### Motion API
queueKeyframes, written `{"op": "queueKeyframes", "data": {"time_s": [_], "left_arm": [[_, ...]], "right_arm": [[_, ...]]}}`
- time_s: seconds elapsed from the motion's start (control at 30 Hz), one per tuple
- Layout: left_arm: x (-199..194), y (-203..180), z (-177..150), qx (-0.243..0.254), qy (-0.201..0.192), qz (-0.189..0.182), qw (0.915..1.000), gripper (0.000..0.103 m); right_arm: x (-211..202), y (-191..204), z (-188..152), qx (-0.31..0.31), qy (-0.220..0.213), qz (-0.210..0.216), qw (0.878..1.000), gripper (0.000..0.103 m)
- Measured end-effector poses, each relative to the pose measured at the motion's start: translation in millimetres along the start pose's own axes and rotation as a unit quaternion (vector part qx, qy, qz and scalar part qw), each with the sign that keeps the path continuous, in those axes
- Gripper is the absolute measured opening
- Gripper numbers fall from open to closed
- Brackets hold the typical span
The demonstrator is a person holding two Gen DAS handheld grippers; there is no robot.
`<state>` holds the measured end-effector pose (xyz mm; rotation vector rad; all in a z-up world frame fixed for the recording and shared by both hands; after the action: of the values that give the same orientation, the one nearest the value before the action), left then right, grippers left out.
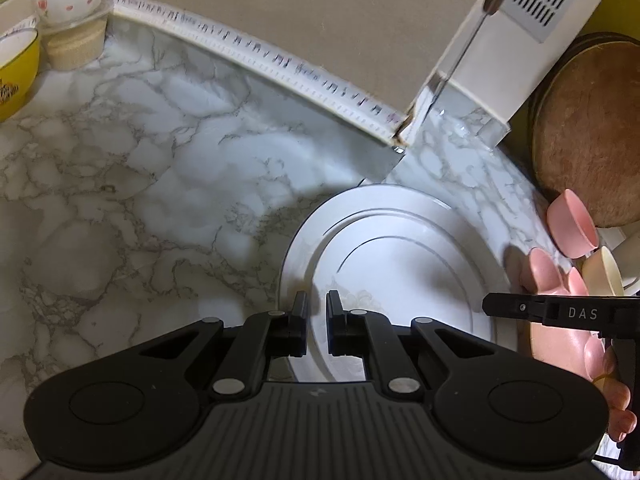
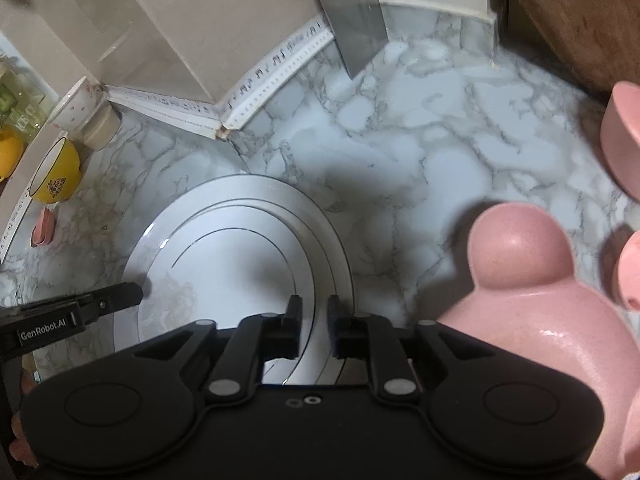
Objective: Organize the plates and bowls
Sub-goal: 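Press the stacked plate down and open both tools, then lift both tools away from the plate stack toward the pink bear plate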
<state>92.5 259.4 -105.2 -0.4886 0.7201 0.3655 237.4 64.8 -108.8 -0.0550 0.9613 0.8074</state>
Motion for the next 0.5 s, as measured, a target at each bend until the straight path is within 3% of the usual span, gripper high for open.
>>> {"op": "queueKeyframes", "data": {"time_s": [0.5], "left_arm": [[-34.4, -79.2, 2.0, 0.099, -0.058, -0.039, 0.9926, 0.008]], "right_arm": [[-84.9, -11.0, -8.6, -0.027, -0.067, -0.014, 0.997, 0.032]]}}
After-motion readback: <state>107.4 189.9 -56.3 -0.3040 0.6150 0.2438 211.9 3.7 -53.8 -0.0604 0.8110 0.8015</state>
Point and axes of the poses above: each gripper's, at about its wrist camera, not at the fingertips, and x roughly the way its jaws point, y to its left, z to its top, the point moved 3 cm from there along x, roughly the way its jaws point, and after that the axes turned 10 degrees about -y, right-handed, at the moved point
